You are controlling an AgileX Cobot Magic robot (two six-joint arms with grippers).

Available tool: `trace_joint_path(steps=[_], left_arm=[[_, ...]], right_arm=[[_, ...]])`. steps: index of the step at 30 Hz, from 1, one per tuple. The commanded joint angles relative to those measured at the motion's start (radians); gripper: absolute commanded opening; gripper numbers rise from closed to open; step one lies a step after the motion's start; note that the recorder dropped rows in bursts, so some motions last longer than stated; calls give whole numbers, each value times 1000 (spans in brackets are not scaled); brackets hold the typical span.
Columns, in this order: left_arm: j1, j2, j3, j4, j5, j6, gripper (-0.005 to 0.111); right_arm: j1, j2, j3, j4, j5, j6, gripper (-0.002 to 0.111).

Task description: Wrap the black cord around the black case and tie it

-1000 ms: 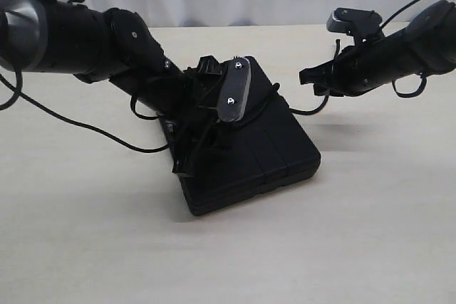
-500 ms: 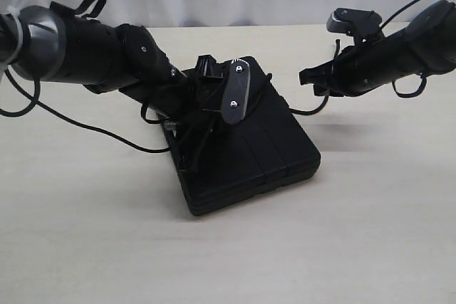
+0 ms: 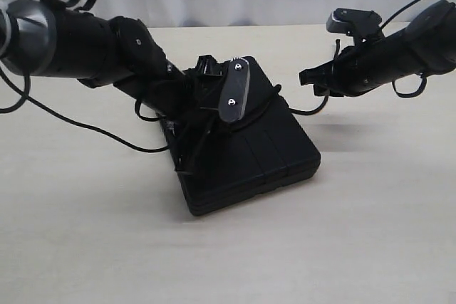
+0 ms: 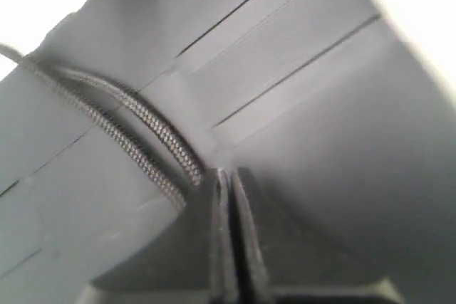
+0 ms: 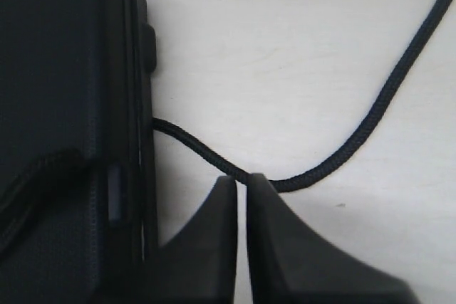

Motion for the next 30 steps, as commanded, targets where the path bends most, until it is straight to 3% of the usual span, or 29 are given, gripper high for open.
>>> trace_joint_path(steps=[1,2,5,10,13,19,23,30], left_arm=[[-1,-64,-21,-9,107,-5,0],[-1,-72,-21,-80,22,-37,0],[2,-67,-21,-118,-40,-52,4],[2,-13,-21,-152,-158,-58,30],[2,29,-32,-257,-202,-52,35],[2,76,-125,-370,48,-91,35],[16,103,-178,-397,42,-221,35],[81,214,-230,-397,109,-193,35]], right_arm=[[0,2,-3,-4,4,-13,4],[0,2,-3,-4,6,-13,4],[0,2,-3,-4,10,-13,4],[0,2,-3,-4,10,-13,4],[0,2,-3,-4,12,-13,4],[0,2,-3,-4,12,-13,4],[0,2,-3,-4,12,-13,4],[0,2,-3,-4,12,-13,4]])
